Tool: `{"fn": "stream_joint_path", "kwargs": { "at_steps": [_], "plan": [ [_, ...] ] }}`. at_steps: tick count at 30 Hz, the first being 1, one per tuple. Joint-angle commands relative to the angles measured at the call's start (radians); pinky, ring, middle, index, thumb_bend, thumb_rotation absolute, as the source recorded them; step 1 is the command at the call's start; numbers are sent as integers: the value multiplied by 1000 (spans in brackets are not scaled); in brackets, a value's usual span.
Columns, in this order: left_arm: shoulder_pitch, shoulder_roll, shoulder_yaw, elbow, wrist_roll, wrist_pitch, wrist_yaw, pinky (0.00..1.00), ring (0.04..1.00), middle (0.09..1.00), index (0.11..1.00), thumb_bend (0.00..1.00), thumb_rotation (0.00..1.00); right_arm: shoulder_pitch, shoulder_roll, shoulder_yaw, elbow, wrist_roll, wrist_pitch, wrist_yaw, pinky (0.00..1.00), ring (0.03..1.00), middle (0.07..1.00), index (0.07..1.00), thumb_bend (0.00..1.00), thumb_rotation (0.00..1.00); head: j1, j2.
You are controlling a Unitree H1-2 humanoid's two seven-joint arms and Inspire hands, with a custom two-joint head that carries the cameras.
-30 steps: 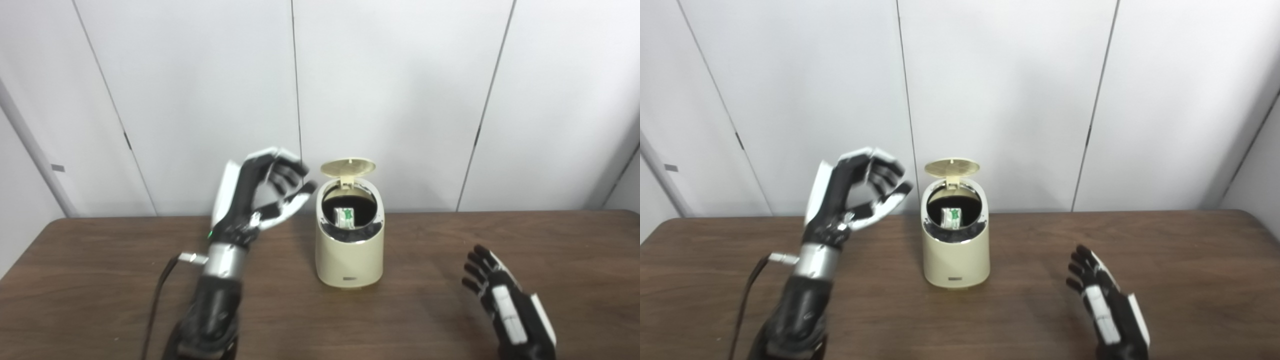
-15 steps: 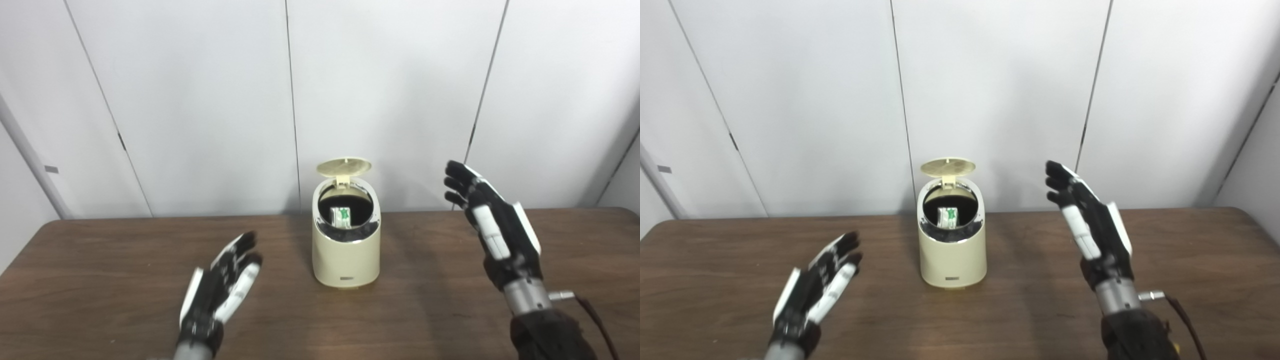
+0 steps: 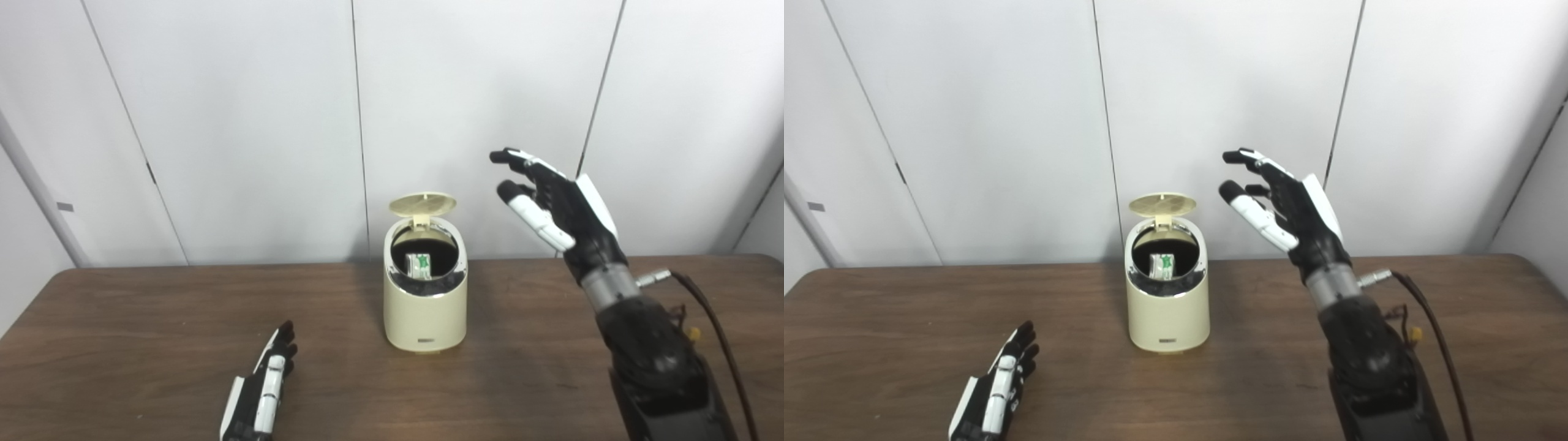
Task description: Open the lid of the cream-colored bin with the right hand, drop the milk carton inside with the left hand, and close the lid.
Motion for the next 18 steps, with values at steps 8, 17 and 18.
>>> {"fn": "stream_joint_path", "kwargs": {
  "at_steps": [8,17,18],
  "plan": [
    [-35,9,-24,-9,29,-35,8,964,959,981,980,491,1000,-160,-36,87,119,-136,-70,45,837,909,921,712,528,874,2,1],
    [-33,-2,-20,-21,21,-26,13,956,952,971,982,487,996,-185,-10,121,235,-171,-133,51,814,912,924,726,553,830,7,2],
    [-33,-1,-21,-20,22,-27,13,949,953,971,981,493,991,-183,-13,126,238,-178,-140,52,819,914,924,729,551,838,8,3]
  ]
}}
